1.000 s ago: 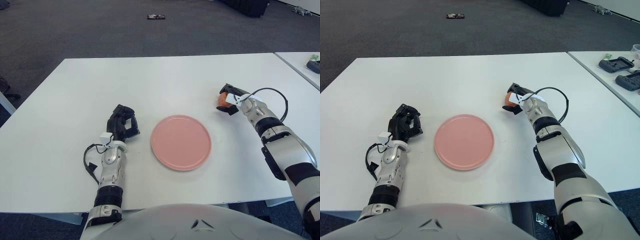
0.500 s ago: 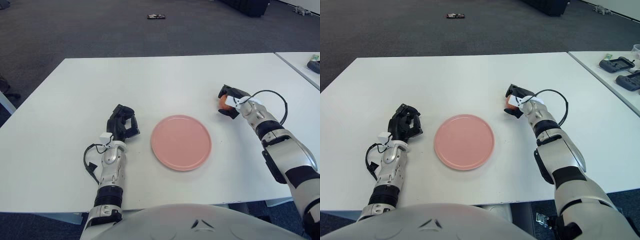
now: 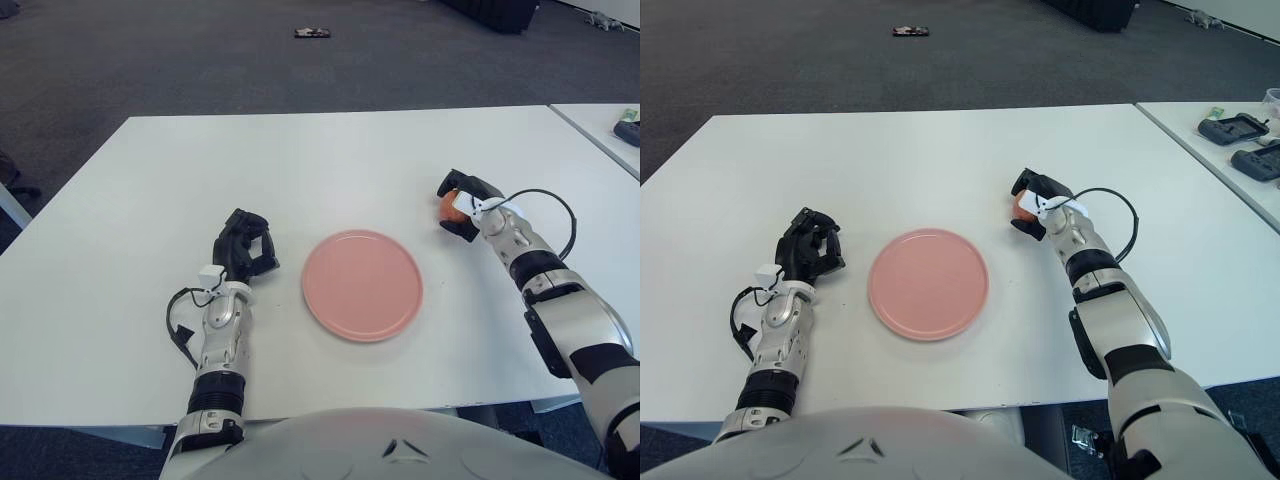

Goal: Put the apple into the plate.

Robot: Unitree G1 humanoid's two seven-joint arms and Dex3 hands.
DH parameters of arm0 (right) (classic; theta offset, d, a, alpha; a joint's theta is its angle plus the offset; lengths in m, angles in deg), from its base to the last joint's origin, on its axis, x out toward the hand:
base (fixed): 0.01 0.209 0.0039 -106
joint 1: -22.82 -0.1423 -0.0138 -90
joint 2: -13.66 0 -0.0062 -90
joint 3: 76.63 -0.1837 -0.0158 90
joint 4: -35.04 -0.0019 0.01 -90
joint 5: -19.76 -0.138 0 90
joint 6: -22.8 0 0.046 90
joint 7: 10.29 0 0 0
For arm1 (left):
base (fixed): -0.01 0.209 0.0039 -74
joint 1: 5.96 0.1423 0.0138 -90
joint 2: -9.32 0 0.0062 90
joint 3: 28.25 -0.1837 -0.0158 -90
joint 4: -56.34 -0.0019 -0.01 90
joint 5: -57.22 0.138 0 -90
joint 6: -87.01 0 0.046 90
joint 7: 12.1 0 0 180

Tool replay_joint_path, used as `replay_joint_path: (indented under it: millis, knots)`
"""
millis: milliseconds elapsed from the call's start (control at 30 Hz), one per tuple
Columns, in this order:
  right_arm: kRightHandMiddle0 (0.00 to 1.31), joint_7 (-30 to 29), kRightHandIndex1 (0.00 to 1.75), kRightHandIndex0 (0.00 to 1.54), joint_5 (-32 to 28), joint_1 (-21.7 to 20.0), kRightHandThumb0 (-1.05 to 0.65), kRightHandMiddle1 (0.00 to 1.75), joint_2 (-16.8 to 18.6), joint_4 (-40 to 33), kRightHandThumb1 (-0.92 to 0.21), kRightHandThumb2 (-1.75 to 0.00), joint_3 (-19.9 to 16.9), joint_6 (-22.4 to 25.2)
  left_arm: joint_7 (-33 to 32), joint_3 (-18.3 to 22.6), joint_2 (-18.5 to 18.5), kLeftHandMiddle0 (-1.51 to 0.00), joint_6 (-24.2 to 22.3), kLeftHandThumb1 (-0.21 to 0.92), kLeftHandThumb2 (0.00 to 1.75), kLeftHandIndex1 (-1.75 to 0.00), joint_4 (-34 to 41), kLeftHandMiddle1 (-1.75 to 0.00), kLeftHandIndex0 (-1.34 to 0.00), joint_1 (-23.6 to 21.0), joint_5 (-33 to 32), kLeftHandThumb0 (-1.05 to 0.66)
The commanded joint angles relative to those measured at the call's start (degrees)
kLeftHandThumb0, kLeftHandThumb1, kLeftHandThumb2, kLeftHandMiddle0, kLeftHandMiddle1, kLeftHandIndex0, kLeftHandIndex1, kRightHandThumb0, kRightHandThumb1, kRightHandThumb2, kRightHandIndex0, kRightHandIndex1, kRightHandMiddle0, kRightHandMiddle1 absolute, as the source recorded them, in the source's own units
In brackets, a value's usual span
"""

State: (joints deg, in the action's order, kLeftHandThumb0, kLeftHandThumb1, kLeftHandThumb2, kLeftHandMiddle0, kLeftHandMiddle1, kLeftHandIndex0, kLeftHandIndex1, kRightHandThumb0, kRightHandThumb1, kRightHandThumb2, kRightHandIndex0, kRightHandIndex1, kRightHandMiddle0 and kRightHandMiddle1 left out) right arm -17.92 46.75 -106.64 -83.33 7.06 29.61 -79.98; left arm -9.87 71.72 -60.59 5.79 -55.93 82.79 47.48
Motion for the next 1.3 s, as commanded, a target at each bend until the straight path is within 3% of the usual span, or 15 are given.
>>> replay_joint_path:
  millis: [0, 167, 267, 367, 500, 600, 700, 1000, 1267]
  knots:
    - [0.70, -3.01, 1.59, 0.99, -2.46, 0.56, 0.00, 1.75, 0.05, -2.26, 0.11, -1.75, -2.64, -3.75, -0.51, 0.39, -0.07, -1.18, -2.83, 0.24, 1.42, -1.75, -2.04, -1.75, -0.67, 2.28, -0.37, -0.51]
    - [0.69, -4.96, 1.63, 0.96, -5.38, 1.73, 0.00, 1.75, 0.69, -2.89, 0.10, -1.75, -5.69, -7.99, -0.08, 0.40, -0.05, -1.18, -2.68, 0.24, 1.42, -1.75, -2.07, -1.75, -0.67, 2.30, -0.68, -0.51]
    - [0.69, -4.05, 1.65, 0.94, -12.06, 2.65, 0.00, 1.75, 2.96, -2.89, 0.09, -1.75, -11.07, -12.17, -0.09, 0.33, -0.03, -1.19, -2.48, 0.24, 1.42, -1.75, -2.11, -1.75, -0.68, 2.33, -0.59, -0.51]
    - [0.69, 1.05, 1.66, 0.94, -21.94, 3.07, 0.00, 1.75, 6.29, -2.95, 0.09, -1.75, -17.97, -14.58, -0.22, 0.33, 0.04, -1.19, -2.35, 0.24, 1.42, -1.75, -2.12, -1.75, -0.68, 2.33, -0.57, -0.51]
    - [0.69, 9.15, 1.65, 0.95, -35.90, 2.97, 0.00, 1.75, 10.87, -4.82, 0.09, -1.75, -27.06, -12.24, -0.14, 0.32, 0.13, -1.19, -2.33, 0.24, 1.42, -1.75, -2.05, -1.75, -0.68, 2.39, -0.67, -0.51]
    - [0.69, 11.48, 1.64, 0.96, -39.31, 2.73, 0.00, 1.75, 11.85, -5.17, 0.09, -1.75, -29.42, -11.11, -0.10, 0.29, 0.14, -1.19, -2.39, 0.24, 1.42, -1.75, -2.02, -1.75, -0.68, 2.40, -0.70, -0.51]
    - [0.68, 15.88, 1.64, 0.96, -49.05, 3.04, 0.00, 1.75, 15.07, -10.15, 0.09, -1.75, -34.74, -5.64, 0.15, 0.20, 0.09, -1.21, -2.21, 0.24, 1.42, -1.75, -2.07, -1.75, -0.68, 2.42, -0.70, -0.51]
    - [0.68, 19.15, 1.63, 0.97, -55.07, 6.27, 0.00, 1.75, 18.14, -20.23, 0.10, -1.75, -36.86, 1.20, -0.19, 0.05, 0.31, -1.22, -2.09, 0.23, 1.43, -1.75, -1.96, -1.75, -0.68, 2.53, -0.35, -0.52]
    - [0.70, 19.56, 1.57, 1.01, -54.45, 11.18, 0.00, 1.75, 20.67, -33.37, 0.12, -1.75, -34.01, 5.62, -0.36, 0.03, 0.40, -1.20, -2.15, 0.23, 1.43, -1.75, -1.84, -1.75, -0.68, 2.54, -0.29, -0.52]
